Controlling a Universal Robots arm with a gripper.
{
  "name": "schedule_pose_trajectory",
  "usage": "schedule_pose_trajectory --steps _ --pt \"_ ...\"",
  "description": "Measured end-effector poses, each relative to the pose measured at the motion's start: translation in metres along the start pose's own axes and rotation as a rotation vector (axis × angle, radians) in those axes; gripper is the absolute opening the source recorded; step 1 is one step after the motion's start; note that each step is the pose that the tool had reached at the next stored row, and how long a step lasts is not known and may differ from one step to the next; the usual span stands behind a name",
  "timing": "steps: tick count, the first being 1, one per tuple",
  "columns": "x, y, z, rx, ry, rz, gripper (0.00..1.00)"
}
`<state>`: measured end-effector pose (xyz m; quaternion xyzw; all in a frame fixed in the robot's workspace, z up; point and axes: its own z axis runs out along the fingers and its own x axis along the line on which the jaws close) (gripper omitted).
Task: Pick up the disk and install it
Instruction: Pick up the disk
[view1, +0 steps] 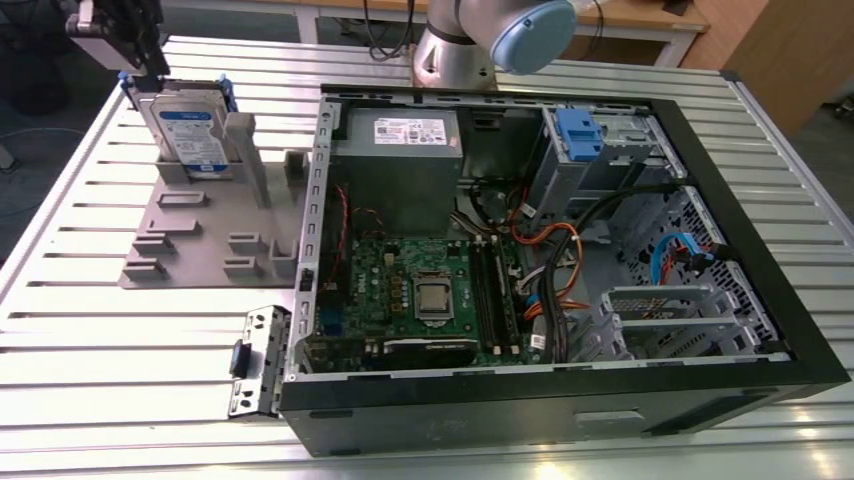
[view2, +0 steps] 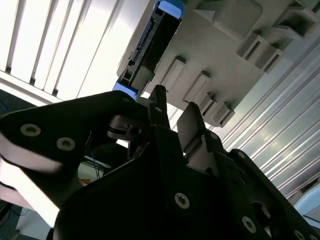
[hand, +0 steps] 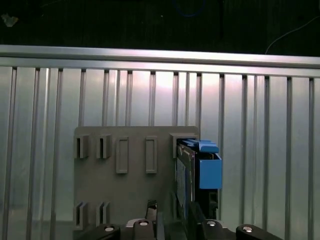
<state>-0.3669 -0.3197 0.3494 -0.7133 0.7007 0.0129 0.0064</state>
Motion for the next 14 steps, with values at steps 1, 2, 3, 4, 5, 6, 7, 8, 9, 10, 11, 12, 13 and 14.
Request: schedule_pose_trajectory --steps 1,2,3,4,5,6,7,8,9,10,11,12,13,14 --pt "0.0 0.0 0.0 -0.0001 0.0 0.0 0.35" --pt "0.0 0.0 0.0 0.0 0.0 0.0 0.41" --pt "0.0 0.0 0.0 0.0 0.0 0.0 0.46" --pt "0.0 0.0 0.0 0.0 0.0 0.0 0.46" --pt "0.0 0.0 0.0 0.0 0.0 0.0 0.52" --pt "0.0 0.0 0.0 0.0 0.0 0.0 0.58" --pt "0.0 0.0 0.0 0.0 0.0 0.0 0.58" --pt "0.0 0.0 0.0 0.0 0.0 0.0 0.58" --pt "0.0 0.0 0.0 0.0 0.0 0.0 0.58" --pt "0.0 0.0 0.0 0.0 0.0 0.0 0.58" --pt "0.0 0.0 0.0 -0.0001 0.0 0.0 0.58" --pt "0.0 0.0 0.0 0.0 0.0 0.0 0.58" --pt "-0.0005 0.0 0.0001 0.0 0.0 0.0 0.58" --pt "-0.0021 0.0002 0.0002 -0.0002 0.0001 0.0 0.58"
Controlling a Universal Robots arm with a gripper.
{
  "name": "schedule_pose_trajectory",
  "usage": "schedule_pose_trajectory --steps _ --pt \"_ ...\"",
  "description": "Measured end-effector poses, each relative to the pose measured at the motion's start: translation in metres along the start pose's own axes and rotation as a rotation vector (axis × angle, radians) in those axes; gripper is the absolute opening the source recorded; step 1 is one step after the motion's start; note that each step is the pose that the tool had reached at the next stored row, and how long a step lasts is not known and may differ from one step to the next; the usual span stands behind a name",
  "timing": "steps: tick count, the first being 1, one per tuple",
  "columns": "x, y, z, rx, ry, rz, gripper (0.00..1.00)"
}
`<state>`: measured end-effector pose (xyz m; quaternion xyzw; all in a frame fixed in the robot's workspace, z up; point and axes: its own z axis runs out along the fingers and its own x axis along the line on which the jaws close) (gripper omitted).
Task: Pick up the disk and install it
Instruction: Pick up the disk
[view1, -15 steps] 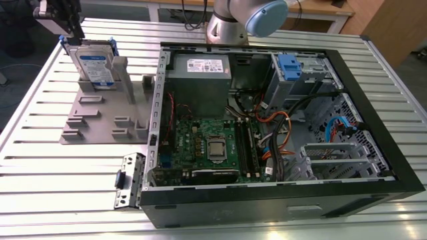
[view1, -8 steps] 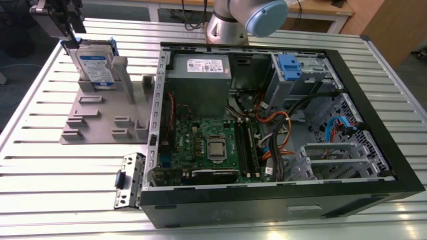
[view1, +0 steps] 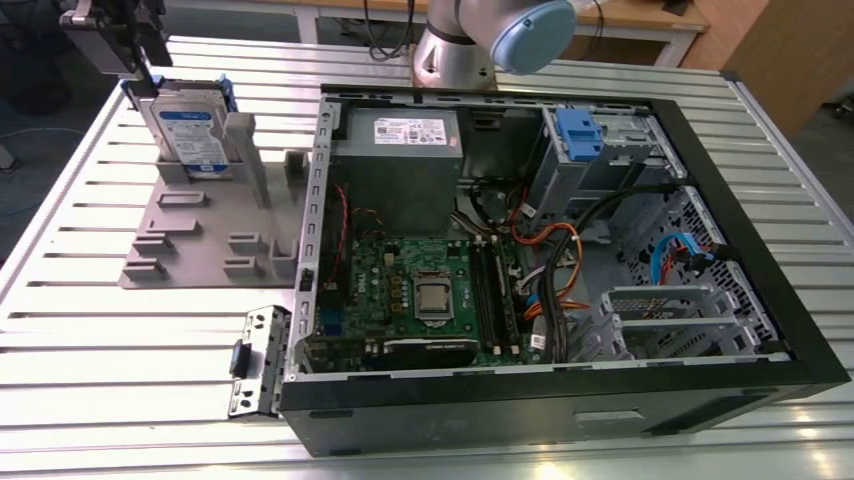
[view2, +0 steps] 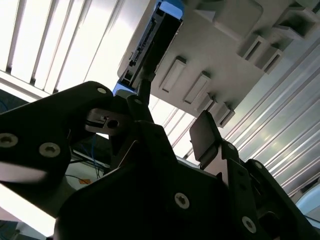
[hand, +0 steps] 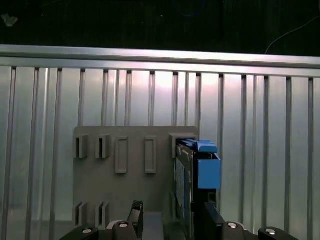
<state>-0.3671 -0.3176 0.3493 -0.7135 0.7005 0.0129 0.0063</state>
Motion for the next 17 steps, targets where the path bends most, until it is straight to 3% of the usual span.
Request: schedule_pose_trajectory --steps 5,10,14,17 --pt "-0.0151 0.004 0.003 0.0002 -0.0001 0.0 0.58" --pt "-0.0224 0.0128 0.0121 0.0075 -0.0015 -0.002 0.58" --pt "-0.0343 0.0137 0.0196 0.0085 -0.0025 -0.002 0.58" --pt "-0.0377 0.0136 0.0253 0.0087 -0.0027 -0.002 0.58"
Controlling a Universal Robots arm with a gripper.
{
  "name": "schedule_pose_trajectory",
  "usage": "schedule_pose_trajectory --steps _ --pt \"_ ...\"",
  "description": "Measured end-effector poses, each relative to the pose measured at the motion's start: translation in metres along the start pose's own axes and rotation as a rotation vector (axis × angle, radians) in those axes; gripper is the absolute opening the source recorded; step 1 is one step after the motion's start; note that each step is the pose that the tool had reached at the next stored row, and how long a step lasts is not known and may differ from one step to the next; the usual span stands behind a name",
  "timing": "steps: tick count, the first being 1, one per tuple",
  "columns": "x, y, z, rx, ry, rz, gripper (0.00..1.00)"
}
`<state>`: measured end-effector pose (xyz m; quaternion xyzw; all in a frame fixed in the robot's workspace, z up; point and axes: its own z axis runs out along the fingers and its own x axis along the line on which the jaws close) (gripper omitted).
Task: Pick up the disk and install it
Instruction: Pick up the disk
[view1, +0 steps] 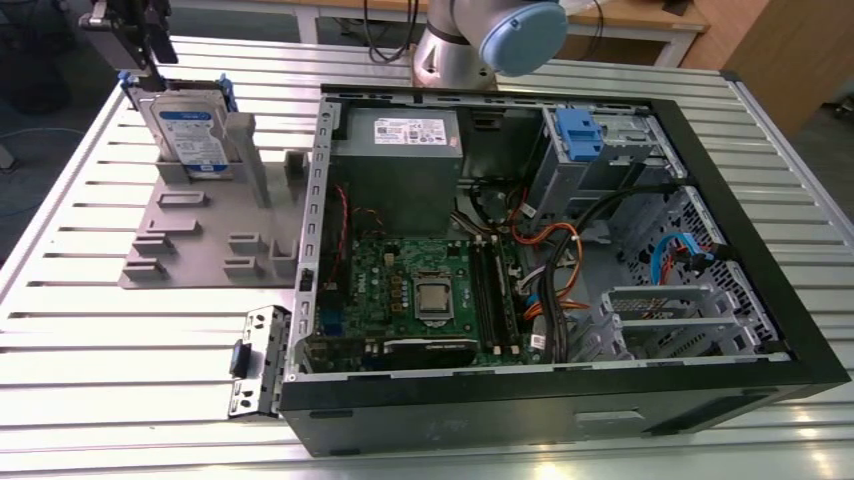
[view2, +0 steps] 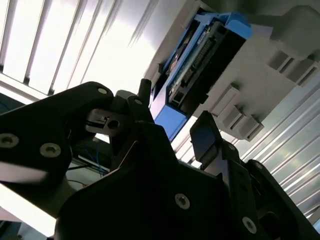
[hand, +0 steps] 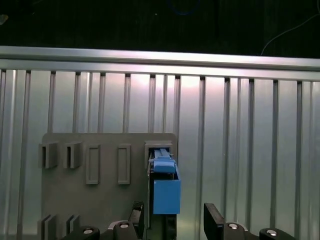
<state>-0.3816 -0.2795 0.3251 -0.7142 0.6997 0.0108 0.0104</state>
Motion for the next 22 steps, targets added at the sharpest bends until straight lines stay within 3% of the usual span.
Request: schedule_pose_trajectory --steps 22 --pt "0.0026 0.0046 0.0397 -0.0004 0.0002 0.0 0.58"
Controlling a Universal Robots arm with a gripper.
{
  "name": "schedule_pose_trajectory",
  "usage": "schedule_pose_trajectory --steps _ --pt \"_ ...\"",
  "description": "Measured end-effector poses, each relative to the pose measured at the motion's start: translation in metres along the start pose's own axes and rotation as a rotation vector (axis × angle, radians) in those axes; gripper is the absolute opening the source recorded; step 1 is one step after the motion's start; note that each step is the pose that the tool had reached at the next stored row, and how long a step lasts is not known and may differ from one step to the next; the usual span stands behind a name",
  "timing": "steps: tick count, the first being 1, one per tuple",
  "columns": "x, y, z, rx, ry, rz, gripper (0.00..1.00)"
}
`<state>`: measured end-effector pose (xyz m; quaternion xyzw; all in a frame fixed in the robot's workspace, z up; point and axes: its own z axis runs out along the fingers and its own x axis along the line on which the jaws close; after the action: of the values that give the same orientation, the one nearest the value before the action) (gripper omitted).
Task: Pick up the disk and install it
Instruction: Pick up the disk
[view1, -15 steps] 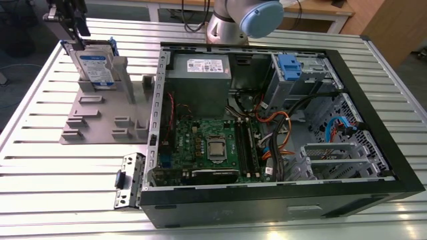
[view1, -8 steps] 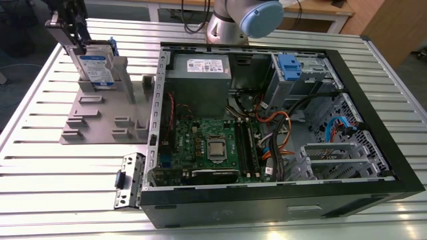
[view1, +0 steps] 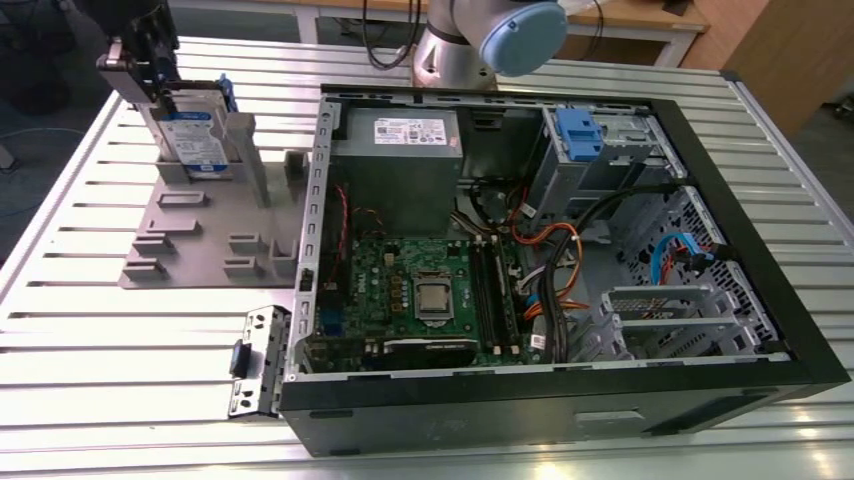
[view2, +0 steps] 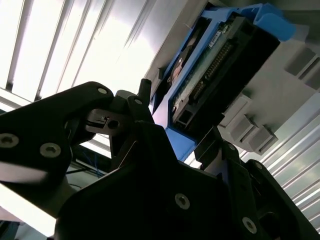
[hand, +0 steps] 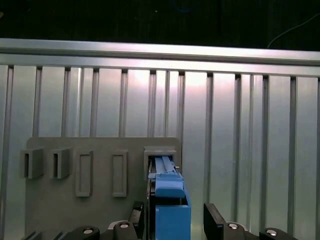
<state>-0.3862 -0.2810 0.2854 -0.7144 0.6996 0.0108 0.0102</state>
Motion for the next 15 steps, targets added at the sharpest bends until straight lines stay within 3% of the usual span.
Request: schedule_pose_trajectory --steps 5,15 --pt "0.0006 -0.0001 0.0086 0.0001 0.0 0.0 0.58" --pt "0.0006 -0.0001 0.0089 0.0 0.0008 0.0 0.57"
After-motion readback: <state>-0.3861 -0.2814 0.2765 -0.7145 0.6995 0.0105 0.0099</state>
